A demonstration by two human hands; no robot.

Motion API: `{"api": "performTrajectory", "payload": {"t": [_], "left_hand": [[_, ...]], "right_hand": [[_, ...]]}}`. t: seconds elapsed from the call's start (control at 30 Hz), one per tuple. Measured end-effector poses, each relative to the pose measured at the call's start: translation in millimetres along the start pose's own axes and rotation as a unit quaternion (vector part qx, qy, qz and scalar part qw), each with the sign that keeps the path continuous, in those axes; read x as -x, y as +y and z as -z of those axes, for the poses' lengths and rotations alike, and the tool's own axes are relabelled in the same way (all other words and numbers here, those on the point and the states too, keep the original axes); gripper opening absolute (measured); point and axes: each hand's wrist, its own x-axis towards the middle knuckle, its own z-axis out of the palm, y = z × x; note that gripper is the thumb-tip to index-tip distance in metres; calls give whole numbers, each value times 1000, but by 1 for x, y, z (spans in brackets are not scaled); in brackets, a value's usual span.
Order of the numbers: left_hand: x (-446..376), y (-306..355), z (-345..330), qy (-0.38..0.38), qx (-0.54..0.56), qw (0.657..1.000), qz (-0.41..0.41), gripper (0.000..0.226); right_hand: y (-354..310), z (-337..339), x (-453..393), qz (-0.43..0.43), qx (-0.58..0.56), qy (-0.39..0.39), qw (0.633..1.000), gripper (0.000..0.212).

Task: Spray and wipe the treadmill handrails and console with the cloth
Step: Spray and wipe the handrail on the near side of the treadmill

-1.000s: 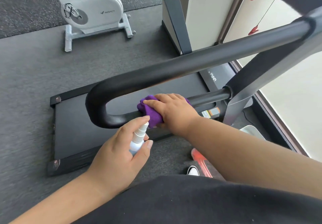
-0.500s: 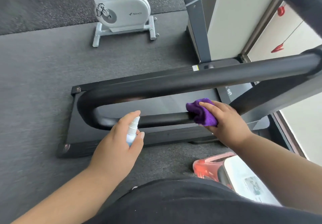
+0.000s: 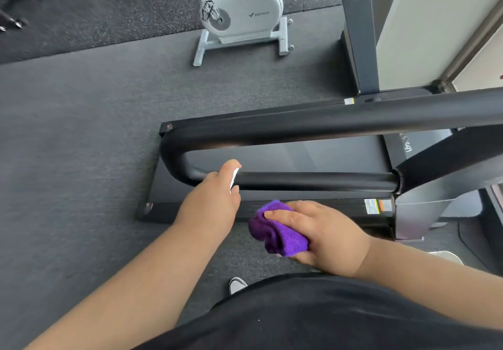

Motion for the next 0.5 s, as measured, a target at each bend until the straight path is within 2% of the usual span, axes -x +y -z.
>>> {"api": "performTrajectory", "payload": {"t": [0.2, 0.3, 0.5], "left_hand": [[-7, 6, -11, -9, -8, 1000, -3, 31], [-5, 20, -16, -10, -1, 1000, -27, 37], [-6, 74, -32, -27, -10, 993, -114, 37]], "right_hand": [[6, 2, 22, 14, 2, -16, 1000, 67], [10, 10, 39, -8, 3, -10, 1000, 63], [19, 25, 75, -82, -25, 3, 996, 71]]}}
